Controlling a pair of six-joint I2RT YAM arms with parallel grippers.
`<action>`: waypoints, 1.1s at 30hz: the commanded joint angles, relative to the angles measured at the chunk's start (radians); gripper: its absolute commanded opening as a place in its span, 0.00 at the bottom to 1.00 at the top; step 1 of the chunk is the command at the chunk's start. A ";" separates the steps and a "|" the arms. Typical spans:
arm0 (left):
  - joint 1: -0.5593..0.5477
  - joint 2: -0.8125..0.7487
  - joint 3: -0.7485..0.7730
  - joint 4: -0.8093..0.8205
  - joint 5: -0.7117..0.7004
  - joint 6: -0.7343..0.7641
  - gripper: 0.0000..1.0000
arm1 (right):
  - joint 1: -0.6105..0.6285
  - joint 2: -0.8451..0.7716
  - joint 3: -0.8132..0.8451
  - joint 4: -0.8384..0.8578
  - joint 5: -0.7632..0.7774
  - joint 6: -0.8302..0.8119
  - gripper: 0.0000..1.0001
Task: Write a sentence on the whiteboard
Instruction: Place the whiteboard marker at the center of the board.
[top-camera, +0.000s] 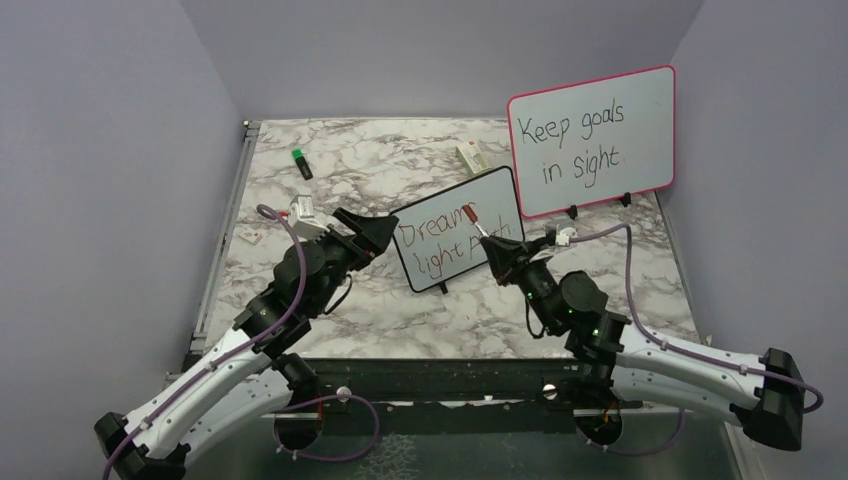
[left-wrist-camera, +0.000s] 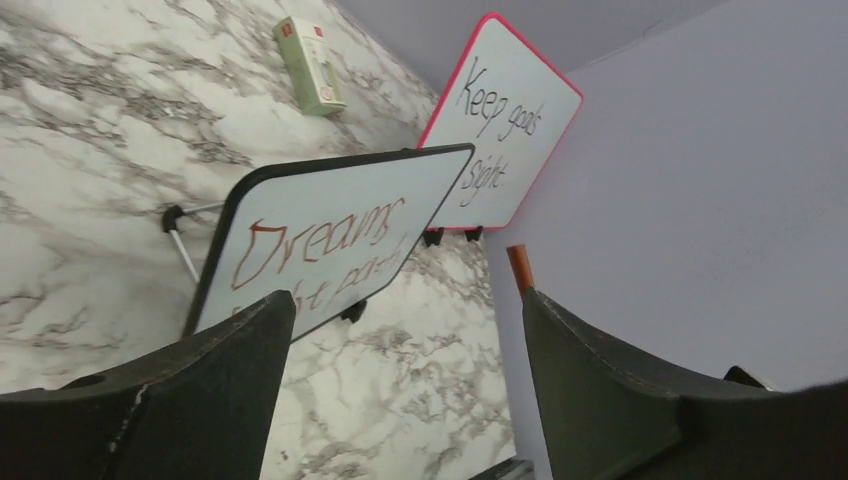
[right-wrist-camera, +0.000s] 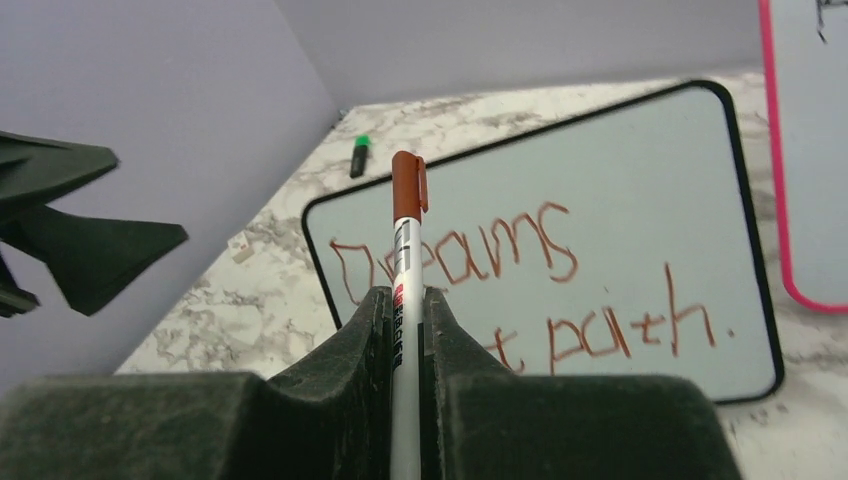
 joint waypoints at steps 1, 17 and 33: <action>-0.001 -0.090 0.021 -0.211 -0.138 0.257 0.94 | 0.002 -0.166 -0.066 -0.402 0.090 0.171 0.01; 0.000 -0.416 -0.042 -0.398 -0.220 0.591 0.99 | 0.002 -0.155 -0.132 -0.863 -0.055 0.649 0.02; 0.000 -0.670 -0.059 -0.545 -0.180 0.611 0.99 | 0.002 -0.214 -0.237 -0.897 0.018 0.748 0.63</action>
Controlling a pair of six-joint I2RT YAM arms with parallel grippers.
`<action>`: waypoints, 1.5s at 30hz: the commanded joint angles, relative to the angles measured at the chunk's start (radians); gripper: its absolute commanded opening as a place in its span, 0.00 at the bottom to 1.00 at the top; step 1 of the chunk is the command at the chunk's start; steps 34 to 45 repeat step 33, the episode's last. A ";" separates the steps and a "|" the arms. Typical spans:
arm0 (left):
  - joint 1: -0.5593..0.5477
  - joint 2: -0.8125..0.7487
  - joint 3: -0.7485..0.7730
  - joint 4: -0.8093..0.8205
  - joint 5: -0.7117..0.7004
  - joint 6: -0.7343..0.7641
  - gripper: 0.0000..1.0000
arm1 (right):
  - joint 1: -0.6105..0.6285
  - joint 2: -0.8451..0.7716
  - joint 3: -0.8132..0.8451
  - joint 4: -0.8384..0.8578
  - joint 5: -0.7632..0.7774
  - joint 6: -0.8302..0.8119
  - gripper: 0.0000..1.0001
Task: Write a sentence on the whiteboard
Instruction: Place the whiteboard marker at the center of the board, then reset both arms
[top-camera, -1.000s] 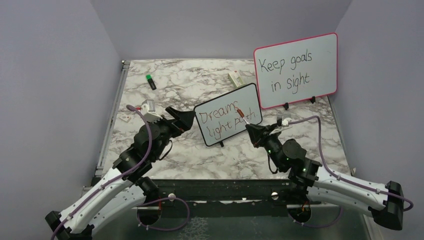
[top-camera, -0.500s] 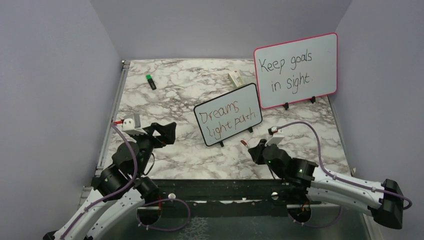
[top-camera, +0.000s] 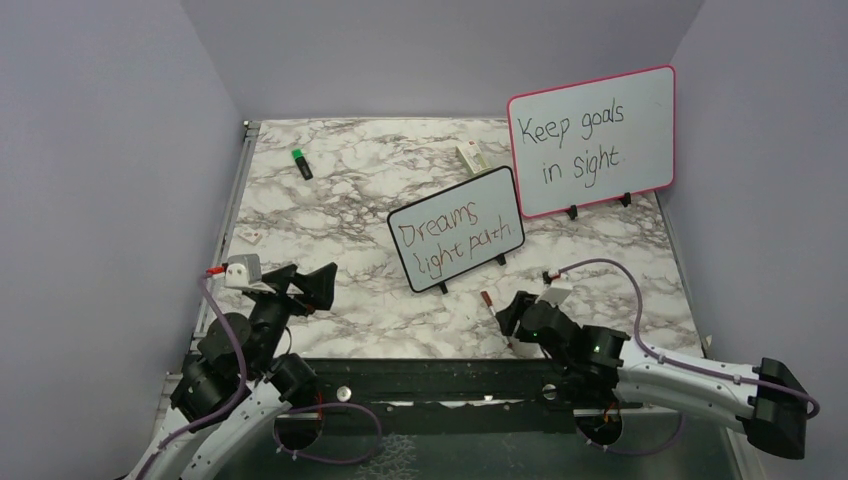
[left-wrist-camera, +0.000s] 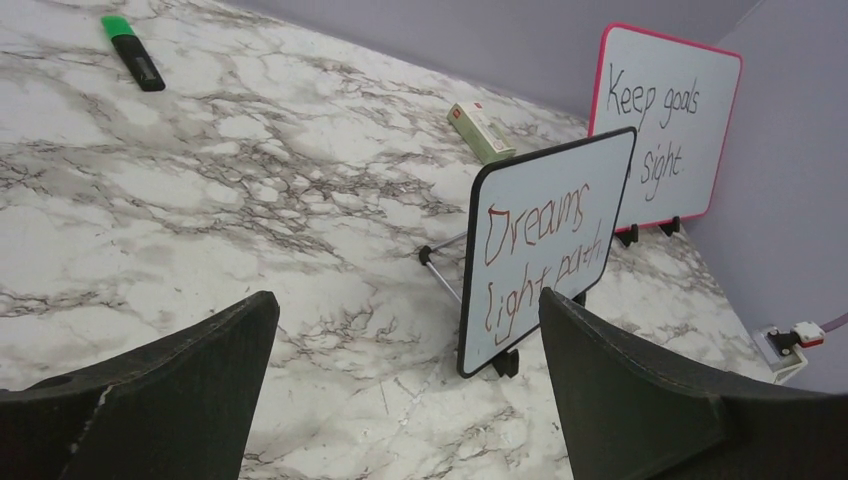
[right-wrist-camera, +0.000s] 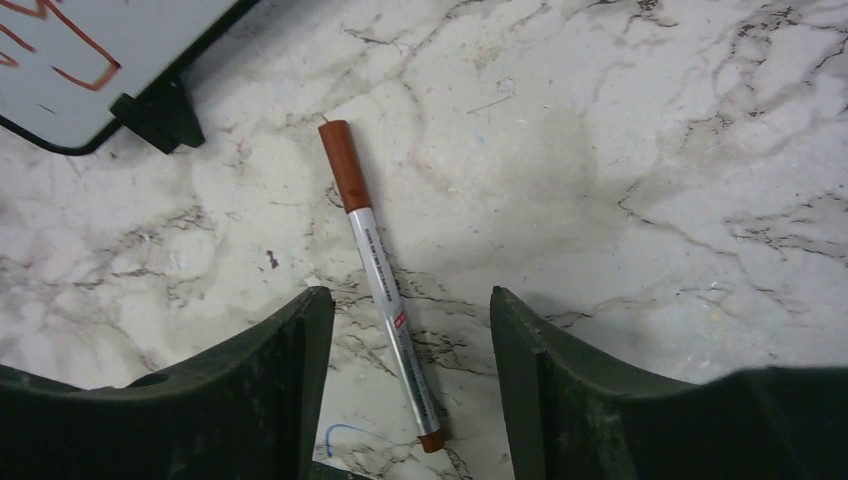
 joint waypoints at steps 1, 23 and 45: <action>-0.001 -0.061 0.009 -0.068 -0.016 -0.007 0.99 | 0.002 -0.101 0.038 -0.095 0.054 0.025 0.67; 0.015 -0.071 0.096 -0.110 -0.003 -0.076 0.99 | 0.002 -0.623 0.474 -0.508 0.404 -0.341 1.00; 0.049 -0.071 0.096 -0.108 0.014 -0.074 0.99 | 0.002 -0.611 0.469 -0.553 0.412 -0.274 1.00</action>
